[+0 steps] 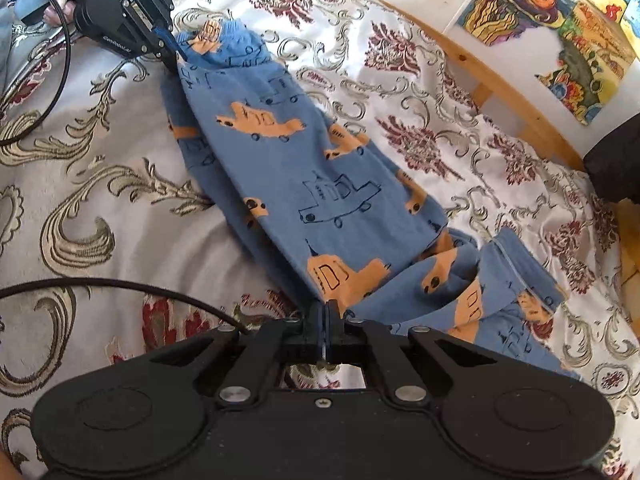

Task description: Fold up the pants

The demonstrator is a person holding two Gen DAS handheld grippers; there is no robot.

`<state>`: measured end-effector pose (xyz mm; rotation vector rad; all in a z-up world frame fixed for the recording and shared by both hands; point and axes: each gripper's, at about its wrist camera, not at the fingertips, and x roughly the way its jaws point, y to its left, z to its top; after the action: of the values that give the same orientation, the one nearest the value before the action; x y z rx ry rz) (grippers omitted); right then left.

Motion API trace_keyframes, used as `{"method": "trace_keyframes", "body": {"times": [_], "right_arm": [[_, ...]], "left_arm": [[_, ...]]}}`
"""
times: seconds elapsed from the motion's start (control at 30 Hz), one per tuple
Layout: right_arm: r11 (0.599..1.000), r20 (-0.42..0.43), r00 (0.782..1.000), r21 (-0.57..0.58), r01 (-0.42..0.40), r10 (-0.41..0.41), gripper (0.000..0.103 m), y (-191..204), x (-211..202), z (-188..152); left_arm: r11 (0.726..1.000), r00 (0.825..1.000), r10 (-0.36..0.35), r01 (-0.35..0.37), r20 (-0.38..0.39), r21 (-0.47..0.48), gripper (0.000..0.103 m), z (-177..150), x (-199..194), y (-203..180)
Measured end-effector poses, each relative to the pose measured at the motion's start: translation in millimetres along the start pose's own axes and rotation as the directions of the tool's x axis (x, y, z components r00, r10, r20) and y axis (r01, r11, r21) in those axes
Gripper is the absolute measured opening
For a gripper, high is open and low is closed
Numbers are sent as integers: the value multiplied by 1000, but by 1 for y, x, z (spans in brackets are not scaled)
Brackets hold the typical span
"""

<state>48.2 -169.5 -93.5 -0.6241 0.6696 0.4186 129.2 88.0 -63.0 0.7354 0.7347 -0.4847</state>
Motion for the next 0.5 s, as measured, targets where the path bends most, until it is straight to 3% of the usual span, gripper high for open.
{"method": "trace_keyframes", "body": {"times": [0.37,0.47,0.5], "right_arm": [[999,-20,999,22,-27,28,0,0,7,-2],[997,-10,999,56,-49,50,12,-5,7,-2],[994,2,998,88,-64,64,20,-10,5,-2]], "left_arm": [[997,999,-1,4,-39,81,2,-1,4,-10],[997,999,5,-1,-40,83,7,1,4,-11],[998,999,0,2,-35,67,14,2,2,-8]]}}
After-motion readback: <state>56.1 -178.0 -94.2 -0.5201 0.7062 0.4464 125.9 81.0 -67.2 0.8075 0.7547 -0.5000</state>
